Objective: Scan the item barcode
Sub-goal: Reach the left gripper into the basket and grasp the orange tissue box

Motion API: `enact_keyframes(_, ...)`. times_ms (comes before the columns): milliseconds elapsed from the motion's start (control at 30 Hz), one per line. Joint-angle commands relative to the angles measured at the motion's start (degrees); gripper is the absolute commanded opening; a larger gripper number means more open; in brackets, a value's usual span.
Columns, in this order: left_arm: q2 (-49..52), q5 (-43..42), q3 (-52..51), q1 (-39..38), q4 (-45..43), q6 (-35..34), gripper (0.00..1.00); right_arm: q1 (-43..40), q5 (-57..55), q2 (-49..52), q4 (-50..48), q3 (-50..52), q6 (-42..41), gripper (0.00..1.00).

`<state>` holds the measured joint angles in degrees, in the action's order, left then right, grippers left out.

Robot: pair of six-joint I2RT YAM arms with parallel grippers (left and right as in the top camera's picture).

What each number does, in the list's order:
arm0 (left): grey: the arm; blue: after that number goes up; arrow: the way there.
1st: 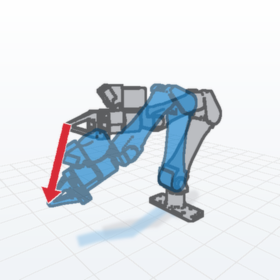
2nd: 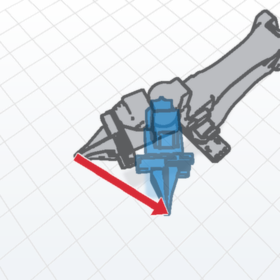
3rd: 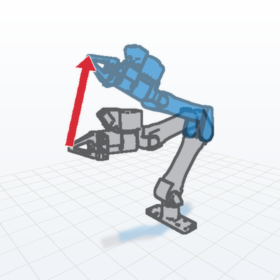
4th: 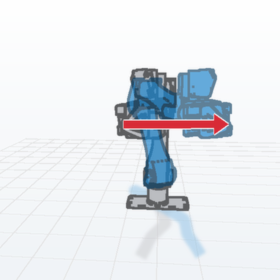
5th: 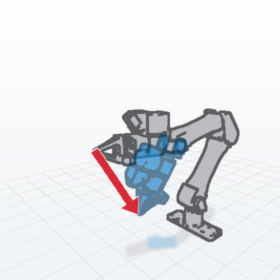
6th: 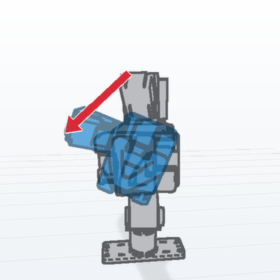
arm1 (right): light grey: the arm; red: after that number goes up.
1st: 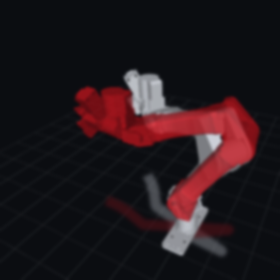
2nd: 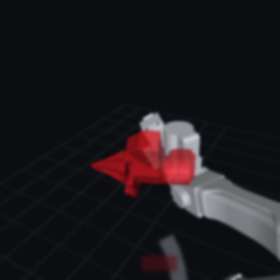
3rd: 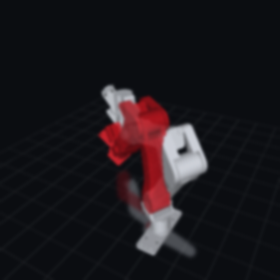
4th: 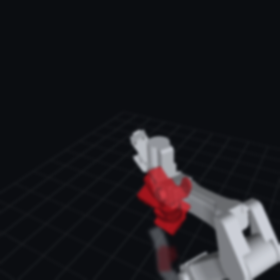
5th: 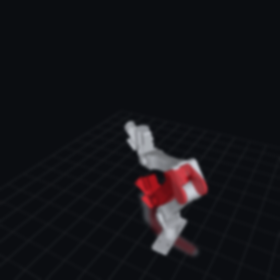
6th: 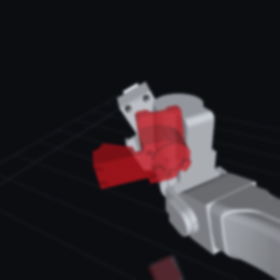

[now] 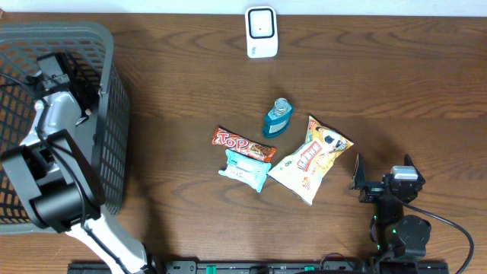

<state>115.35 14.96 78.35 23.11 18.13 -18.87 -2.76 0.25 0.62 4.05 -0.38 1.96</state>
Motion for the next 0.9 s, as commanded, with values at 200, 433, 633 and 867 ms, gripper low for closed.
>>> enact_keyframes(200, 4.3, -4.9, -0.3, 0.5, -1.0, 4.3, 0.99, 0.2, 0.3, -0.2, 0.2, 0.1, 0.5, 0.99)
enact_keyframes(433, 3.2, -4.9, -0.5, 0.8, 1.3, 4.3, 0.63, 0.2, 0.3, -0.2, 0.2, 0.1, 0.5, 0.99)
enact_keyframes(633, -2.1, -3.5, -0.5, 0.8, 5.0, 4.2, 0.52, 0.2, 0.3, -0.2, 0.2, 0.1, 0.5, 0.99)
enact_keyframes(867, -16.6, -1.4, -0.5, 0.8, 10.6, 3.5, 0.45, 0.2, 0.3, -0.2, 0.2, 0.1, 0.5, 0.99)
